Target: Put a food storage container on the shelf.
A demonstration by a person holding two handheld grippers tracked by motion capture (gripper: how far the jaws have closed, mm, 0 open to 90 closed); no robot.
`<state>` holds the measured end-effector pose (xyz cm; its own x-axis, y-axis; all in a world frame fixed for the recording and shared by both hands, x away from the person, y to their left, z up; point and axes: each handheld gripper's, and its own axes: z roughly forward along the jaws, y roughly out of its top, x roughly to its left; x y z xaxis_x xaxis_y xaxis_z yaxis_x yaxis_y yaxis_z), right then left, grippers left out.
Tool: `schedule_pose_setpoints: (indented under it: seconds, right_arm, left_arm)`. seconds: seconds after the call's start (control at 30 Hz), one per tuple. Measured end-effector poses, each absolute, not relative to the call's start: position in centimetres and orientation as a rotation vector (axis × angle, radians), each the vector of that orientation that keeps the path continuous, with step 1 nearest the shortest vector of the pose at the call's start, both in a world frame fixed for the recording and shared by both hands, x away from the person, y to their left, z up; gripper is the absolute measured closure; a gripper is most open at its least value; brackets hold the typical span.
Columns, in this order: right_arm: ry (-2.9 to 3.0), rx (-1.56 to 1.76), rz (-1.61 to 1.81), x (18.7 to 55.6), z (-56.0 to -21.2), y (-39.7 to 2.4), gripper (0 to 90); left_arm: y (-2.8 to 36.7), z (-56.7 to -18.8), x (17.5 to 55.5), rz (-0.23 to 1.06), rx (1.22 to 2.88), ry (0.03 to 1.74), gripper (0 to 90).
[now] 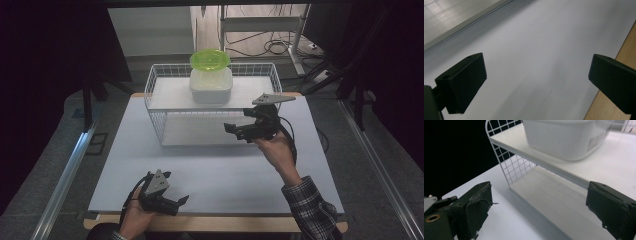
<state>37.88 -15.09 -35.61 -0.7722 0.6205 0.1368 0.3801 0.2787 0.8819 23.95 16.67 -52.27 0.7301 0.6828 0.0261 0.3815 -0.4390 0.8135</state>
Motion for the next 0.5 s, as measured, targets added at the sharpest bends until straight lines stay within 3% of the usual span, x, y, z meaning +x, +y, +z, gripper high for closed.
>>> schedule_pose_setpoints:
  seconds: [0.5]
  right_arm:
    - [2.364, 0.888, 1.384, 36.8, -40.9, -16.2, 1.8]
  left_arm:
    - [16.7, -52.4, 24.1, 0.426, 2.072, 0.821, 0.6]
